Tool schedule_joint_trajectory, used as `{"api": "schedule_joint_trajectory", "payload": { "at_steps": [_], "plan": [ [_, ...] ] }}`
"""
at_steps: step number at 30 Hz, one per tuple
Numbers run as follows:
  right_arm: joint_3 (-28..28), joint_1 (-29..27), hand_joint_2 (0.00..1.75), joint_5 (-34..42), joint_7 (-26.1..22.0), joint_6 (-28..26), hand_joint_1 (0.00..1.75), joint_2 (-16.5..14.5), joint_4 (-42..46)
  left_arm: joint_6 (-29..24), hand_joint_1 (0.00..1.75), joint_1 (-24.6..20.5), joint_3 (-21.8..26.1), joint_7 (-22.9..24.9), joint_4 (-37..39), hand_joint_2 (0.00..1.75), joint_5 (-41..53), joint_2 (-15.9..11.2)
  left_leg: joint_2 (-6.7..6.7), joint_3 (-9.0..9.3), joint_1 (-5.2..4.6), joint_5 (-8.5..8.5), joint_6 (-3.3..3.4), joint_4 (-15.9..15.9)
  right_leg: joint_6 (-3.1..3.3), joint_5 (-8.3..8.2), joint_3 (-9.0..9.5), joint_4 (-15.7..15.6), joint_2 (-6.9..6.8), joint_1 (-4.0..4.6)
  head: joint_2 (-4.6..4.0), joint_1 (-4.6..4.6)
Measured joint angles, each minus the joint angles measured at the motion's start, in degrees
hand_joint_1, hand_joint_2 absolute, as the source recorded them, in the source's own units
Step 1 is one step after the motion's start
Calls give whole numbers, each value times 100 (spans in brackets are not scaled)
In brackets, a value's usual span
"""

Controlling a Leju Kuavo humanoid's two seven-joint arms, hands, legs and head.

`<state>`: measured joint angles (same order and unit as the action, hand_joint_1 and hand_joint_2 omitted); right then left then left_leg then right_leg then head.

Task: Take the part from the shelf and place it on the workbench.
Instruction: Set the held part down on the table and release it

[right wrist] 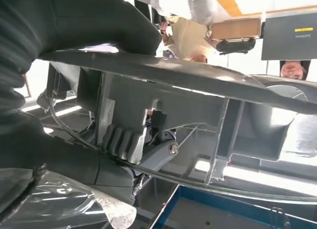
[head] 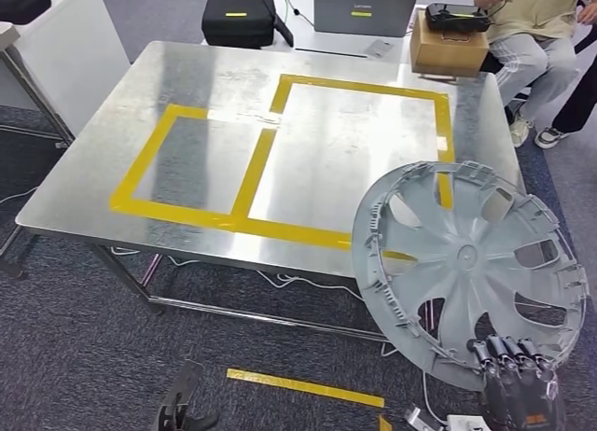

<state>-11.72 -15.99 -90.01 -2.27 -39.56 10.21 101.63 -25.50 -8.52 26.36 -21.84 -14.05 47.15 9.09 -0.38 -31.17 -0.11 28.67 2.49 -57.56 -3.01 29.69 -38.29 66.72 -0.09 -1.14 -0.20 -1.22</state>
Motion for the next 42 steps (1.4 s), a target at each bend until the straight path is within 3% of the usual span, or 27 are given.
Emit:
{"api": "schedule_joint_trajectory", "payload": {
  "at_steps": [2, 3, 7, 9, 11, 12, 13, 14, 16, 17, 18, 23, 26, 29, 34, 42],
  "plan": [
    [-7, 15, 175, 0, 2, 1, 175, 0, -1, 0, 0, -7, 0, 0, 0, 175, -1, 2, -6, 57, -21, 67, -53, -16, 33, -262, 333, -677, -5, 14, 1, 3],
    [-9, 18, 175, 0, 3, 1, 175, 0, -1, -1, 0, -9, 0, 0, 0, 175, -1, 1, -7, 61, -31, 86, -80, -21, 53, -257, 411, -813, -2, 22, 1, -1],
    [-13, 0, 175, -1, 11, 0, 175, 0, -1, -2, 0, -10, 0, 0, 0, 175, -4, -2, 1, 46, -26, 184, -185, -116, 167, -176, 485, -883, 18, 11, 1, -31],
    [-13, 2, 175, -2, 10, 1, 175, 0, 0, -3, 0, -13, 0, 0, 0, 175, -4, -4, 8, -194, -10, 425, -251, -631, 229, -143, 549, -906, 6, -7, 0, -43],
    [-13, 0, 175, -2, 9, 1, 175, 0, 0, -3, 0, 3, 0, 0, 0, 175, -5, -4, 11, -644, 5, 705, -283, -1447, 264, -89, 612, -908, 0, -6, 0, -49],
    [-13, -3, 175, -2, 8, 0, 175, 0, 0, -3, 0, 16, 0, 0, 0, 175, -8, -4, 11, -818, 9, 725, -286, -1707, 268, -56, 653, -907, 4, -5, 0, -49],
    [-13, -6, 175, -2, 7, 0, 175, 0, 0, -3, 0, 26, 1, 0, 0, 175, -12, -4, 11, -901, 10, 616, -281, -1754, 265, -20, 704, -907, 11, -5, 0, -50],
    [-14, -8, 175, -2, 5, 1, 175, 0, 0, -3, 0, 30, 1, 0, 0, 175, -16, -6, 11, -872, 9, 390, -266, -1562, 259, 19, 764, -907, 18, -3, 0, -51],
    [-13, -7, 175, -2, 4, 1, 175, 0, -1, -3, 0, 28, 3, 0, 1, 175, -20, -15, 11, -629, -5, -131, -205, -828, 228, 107, 868, -914, 28, -1, 1, -44],
    [-14, -1, 175, -2, 4, 1, 175, 0, -1, -3, 0, 26, 4, 0, 1, 175, -20, -21, 10, -510, -20, -273, -170, -511, 199, 145, 905, -915, 34, 4, 1, -38],
    [-13, 4, 175, -2, 4, 1, 175, 0, -1, -2, 0, 23, 5, 0, 2, 175, -20, -25, 11, -434, -36, -310, -142, -307, 164, 171, 914, -917, 38, 6, 1, -32],
    [-18, 3, 175, -1, -3, 0, 175, 0, 2, -8, 0, 24, 8, -2, 0, 175, -20, -26, -4, -319, -29, -235, -72, -83, 23, 154, 943, -933, 35, 8, 1, -16],
    [-17, 40, 175, 0, 3, 0, 175, 0, -2, -7, 0, 9, 9, -14, 1, 175, -20, -10, -21, -261, -35, -223, -84, -61, 59, 36, 975, -908, 40, 18, 1, 13],
    [-20, 82, 175, 0, 25, 1, 175, 0, -15, -5, 0, 14, 10, -40, 1, 175, -32, -1, -24, -267, -53, -198, -75, -59, 108, 101, 1032, -1007, 29, 12, 0, 18],
    [-59, 279, 175, -1, 243, 20, 175, 14, -162, 7, 0, 20, 11, -77, 1, 175, -37, -4, -17, -277, -79, -189, -54, -70, 30, 181, 1096, -1138, 14, -11, 1, 15],
    [-347, 811, 175, -2, 531, 138, 175, 102, -530, 15, 0, 15, 11, -78, 1, 175, -38, -3, -16, -248, -74, -200, -44, -67, 13, 173, 1085, -1136, 8, -4, 1, 13]
  ]
}}
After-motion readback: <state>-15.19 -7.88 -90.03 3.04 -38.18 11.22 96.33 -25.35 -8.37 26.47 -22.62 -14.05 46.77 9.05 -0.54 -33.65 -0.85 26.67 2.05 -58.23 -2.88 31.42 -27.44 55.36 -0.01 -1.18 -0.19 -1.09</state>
